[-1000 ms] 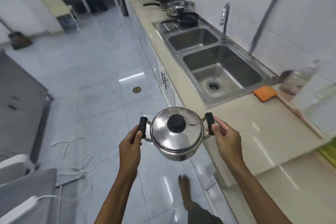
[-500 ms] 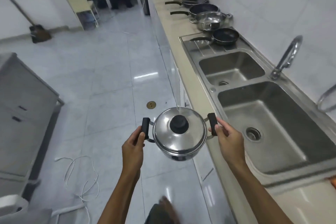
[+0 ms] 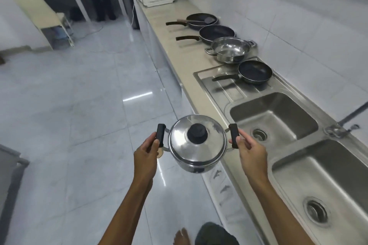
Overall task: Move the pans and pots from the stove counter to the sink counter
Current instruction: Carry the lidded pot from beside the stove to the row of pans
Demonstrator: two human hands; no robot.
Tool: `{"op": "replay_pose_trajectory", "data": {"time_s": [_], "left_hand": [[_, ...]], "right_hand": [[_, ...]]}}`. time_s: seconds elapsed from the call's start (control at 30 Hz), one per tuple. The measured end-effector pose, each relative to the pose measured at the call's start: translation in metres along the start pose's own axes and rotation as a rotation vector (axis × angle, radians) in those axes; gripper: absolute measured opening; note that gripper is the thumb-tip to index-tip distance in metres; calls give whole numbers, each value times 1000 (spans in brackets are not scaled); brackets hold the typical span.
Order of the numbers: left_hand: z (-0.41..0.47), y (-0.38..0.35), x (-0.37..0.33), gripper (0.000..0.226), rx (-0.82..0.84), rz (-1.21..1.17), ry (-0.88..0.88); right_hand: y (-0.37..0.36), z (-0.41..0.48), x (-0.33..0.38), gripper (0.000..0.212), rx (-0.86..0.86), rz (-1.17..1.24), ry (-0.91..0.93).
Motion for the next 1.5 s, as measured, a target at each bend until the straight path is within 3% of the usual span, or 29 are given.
{"op": "replay_pose_trajectory", "data": {"time_s": [0.53, 0.83, 0.93, 1.2, 1.5], "left_hand": [[407, -135, -87, 34, 178, 116, -41], [614, -249, -132, 36, 354, 196, -68], [664, -283, -135, 36, 415, 213, -57], [790, -369, -149, 36, 765, 285, -75], [834, -407, -154, 38, 890, 297, -51]], "right_hand": [[-257, 303, 51, 35, -158, 73, -98], [-350, 438, 74, 38, -298, 16, -154], [-375, 462, 70, 39, -348, -9, -182], [-448, 509, 71, 41, -622, -7, -291], [-479, 528, 77, 40, -775, -76, -374]]}}
Point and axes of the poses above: each hand's wrist, its own z-axis towards the middle knuckle, its own y-axis out of the back of the hand, x = y × z, the point moved 1 cm from there along z, towards the middle knuckle, and after that the axes turned 8 degrees about -x, right-handed, at the moved point
